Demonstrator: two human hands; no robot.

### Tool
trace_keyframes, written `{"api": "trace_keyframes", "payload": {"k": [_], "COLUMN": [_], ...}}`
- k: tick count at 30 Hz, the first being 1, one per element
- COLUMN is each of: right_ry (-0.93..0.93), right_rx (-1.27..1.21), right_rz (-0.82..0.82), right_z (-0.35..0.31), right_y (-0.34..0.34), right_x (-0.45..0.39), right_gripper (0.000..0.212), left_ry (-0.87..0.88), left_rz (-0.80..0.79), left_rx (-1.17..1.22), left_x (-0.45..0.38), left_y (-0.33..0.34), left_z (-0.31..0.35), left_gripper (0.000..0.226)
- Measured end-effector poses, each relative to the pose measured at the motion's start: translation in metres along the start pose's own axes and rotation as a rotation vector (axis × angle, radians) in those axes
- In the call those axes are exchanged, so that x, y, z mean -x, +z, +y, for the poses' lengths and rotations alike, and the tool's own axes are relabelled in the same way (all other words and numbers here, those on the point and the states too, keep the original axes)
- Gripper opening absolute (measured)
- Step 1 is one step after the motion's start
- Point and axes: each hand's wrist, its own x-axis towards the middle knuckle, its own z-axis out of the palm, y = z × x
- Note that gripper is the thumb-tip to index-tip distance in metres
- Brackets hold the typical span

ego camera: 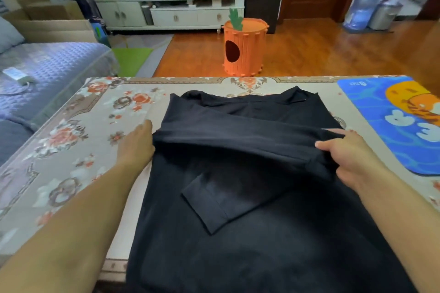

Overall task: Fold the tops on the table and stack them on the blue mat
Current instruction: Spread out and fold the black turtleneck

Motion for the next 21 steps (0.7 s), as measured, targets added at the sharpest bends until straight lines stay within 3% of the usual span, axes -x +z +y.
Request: {"api": "trace_keyframes", "payload": {"k": [3, 7, 9, 12, 15, 18, 21], "right_ry": [0.059, 0.187, 0.175, 0.053, -0.010, 0.099, 0.122], "right_rx": [0.102, 0.203, 0.199, 0.107, 0.066, 0.322, 0.662], "right_rz": [0.055, -0.005, 0.007, 0.155, 0.261, 0.129, 0.021], "right_z": [0.028, 0.054, 0.052, 0.042, 0.038, 0.055, 0.062], "right_y": [-0.005, -0.006, -0.006, -0.008, -0.023, -0.037, -0.042], "right_x": [0.004, 0.008, 0.007, 0.010, 0.015, 0.018, 0.014], "right_gripper": [0.033, 0.031, 0.030, 0.030, 0.028, 0.031, 0.037], "left_ry": [0.080, -0.108, -0.051, 0.034, -0.050, -0.006, 0.256], "left_rz": [-0.031, -0.125, -0.181, -0.101, -0.050, -0.060, -0.094], "left_rx": [-0.012, 0.334, 0.318, 0.279, 0.357, 0.387, 0.191], "left_x": [0.000, -0.011, -0.008, -0.003, -0.003, -0.003, -0.002], "left_y": [0.010, 0.015, 0.014, 0.017, 0.025, 0.033, 0.029], "left_z": [-0.009, -0.004, -0.001, -0.005, -0.005, -0.008, -0.016], "left_gripper": [0.030, 0.048, 0.041, 0.024, 0.024, 0.027, 0.048]}}
